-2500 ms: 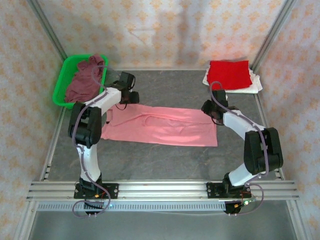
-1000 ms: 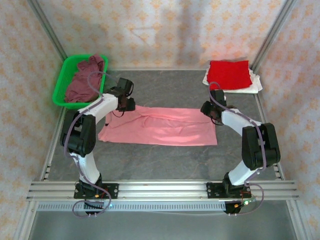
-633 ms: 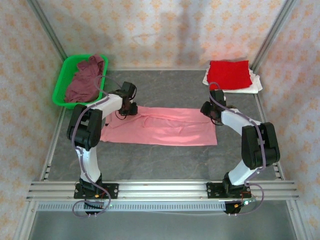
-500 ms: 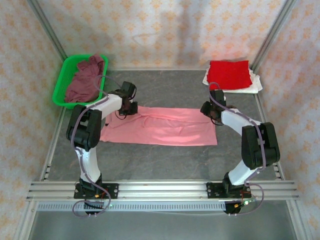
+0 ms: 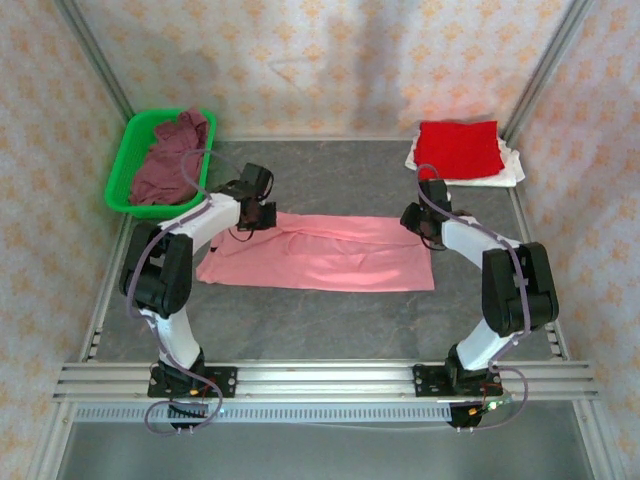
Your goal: Fold and stack the t-shirts
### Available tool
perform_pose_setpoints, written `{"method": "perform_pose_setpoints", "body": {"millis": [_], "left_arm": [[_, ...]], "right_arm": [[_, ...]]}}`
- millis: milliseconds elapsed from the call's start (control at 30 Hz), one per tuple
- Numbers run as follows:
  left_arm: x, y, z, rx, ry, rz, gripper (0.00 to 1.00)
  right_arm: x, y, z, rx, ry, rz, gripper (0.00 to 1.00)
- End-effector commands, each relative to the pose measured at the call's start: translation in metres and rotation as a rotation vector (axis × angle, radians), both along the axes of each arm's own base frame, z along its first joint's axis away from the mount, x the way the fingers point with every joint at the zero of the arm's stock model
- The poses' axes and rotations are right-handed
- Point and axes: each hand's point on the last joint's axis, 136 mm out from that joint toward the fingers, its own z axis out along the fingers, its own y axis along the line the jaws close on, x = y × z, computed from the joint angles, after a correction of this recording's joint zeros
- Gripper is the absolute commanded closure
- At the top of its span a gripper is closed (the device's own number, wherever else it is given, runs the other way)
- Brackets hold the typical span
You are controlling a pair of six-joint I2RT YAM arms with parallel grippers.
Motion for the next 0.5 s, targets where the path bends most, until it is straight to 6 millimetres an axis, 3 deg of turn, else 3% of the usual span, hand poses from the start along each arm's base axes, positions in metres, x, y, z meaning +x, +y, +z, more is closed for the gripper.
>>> {"method": "perform_pose_setpoints", "body": {"millis": [0,33,100,233,467], "left_arm": [[-0.003,0.006,0.009,0.018,-0.032,0.037,1.00],[-0.003,0.009,0.007,0.036,-0.027,0.040,1.00],[0.000,0.014,0.002,0.070,-0.011,0.041,0.74],[0.017,0.004,-0.002,0.038,-0.011,0.016,0.46],[0.030,-0.005,-0.032,0.032,0.050,0.009,0.49]], "right_arm": [[0.006,-0.001,0.013,-0.023,-0.028,0.010,0.57],[0.006,-0.002,0.012,-0.022,-0.030,0.007,0.57],[0.007,0.001,0.010,-0.014,-0.033,0.010,0.57],[0.009,0.004,0.008,0.000,-0.021,0.021,0.57],[0.006,0.000,0.012,-0.017,-0.034,0.011,0.56]]}}
